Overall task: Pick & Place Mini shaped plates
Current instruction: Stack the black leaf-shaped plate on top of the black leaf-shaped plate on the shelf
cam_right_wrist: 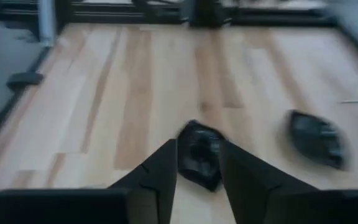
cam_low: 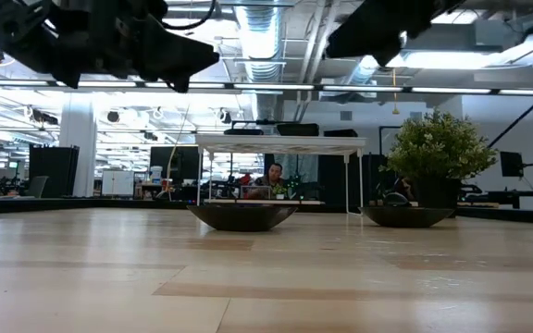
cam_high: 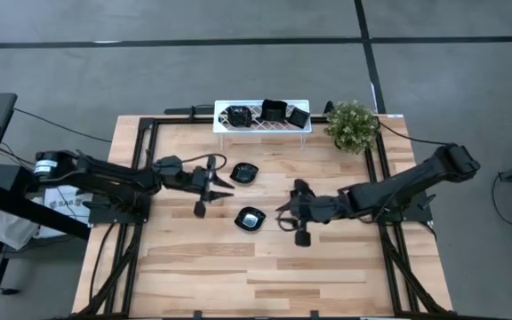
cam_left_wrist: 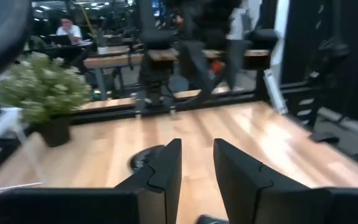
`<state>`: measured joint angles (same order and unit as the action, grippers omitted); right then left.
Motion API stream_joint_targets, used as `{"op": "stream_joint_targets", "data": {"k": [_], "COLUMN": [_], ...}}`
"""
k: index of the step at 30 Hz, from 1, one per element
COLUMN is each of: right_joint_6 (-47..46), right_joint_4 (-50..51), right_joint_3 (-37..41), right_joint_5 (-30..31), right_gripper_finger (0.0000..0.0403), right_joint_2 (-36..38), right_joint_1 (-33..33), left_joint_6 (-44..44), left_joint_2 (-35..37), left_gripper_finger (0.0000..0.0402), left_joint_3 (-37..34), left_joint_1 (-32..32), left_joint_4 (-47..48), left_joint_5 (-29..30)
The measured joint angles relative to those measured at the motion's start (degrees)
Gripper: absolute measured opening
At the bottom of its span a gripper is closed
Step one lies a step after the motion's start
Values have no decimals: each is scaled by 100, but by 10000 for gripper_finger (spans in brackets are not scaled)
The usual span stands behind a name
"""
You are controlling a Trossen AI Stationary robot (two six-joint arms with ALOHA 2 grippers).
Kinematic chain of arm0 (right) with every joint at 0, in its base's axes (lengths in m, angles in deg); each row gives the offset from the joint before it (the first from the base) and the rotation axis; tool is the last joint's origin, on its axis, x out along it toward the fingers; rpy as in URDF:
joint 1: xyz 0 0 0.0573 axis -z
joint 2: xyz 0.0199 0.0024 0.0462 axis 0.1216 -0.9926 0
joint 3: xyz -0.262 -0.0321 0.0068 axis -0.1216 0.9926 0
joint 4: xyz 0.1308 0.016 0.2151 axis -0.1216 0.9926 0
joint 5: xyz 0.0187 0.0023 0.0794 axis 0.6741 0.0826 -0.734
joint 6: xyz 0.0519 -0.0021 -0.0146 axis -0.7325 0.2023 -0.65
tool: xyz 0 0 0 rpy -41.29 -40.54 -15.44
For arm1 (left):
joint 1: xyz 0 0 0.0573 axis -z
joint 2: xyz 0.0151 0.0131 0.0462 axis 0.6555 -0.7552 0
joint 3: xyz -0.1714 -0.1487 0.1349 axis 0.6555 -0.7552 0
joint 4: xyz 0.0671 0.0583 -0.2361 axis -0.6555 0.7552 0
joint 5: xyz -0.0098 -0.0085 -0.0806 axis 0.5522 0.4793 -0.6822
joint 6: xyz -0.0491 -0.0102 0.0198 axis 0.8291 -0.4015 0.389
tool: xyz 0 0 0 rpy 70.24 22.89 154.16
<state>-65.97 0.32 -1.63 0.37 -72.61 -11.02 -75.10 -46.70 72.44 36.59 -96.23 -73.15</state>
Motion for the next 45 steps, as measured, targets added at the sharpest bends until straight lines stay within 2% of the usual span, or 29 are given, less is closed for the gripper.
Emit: {"op": "stream_joint_targets", "data": {"k": [4,8,11,16,20,27,34,39,45], "right_joint_6": [62,163,169,166,124,-268,-412,-746,-859], "right_joint_4": [199,197,196,-14,-78,179,637,1278,1119], "right_joint_3": [266,788,1312,2308,2656,2662,2670,2670,2668], "right_joint_5": [557,758,802,1003,1141,1124,1269,839,835], "right_gripper_finger": [89,78,76,76,76,76,75,75,75], "right_joint_2": [675,1391,1892,2409,2682,2713,2611,2481,1989], "right_joint_1": [2,4,7,61,256,426,539,579,620], "left_joint_6": [505,949,1068,1117,1129,1130,1103,1057,1048], "left_joint_2": [-589,-983,-993,-759,-614,-686,-686,-686,-686], "left_gripper_finger": [95,95,95,95,95,95,95,95,95], "left_joint_3": [-45,-45,-45,-51,-144,-211,-211,-211,-211], "left_joint_1": [282,605,877,1213,1443,1637,1688,1688,1688], "left_joint_4": [-705,-1139,-1170,-1182,-1171,-1171,-1168,-1161,-1161], "left_joint_5": [7,26,88,571,1041,2006,2020,2020,2020]}}
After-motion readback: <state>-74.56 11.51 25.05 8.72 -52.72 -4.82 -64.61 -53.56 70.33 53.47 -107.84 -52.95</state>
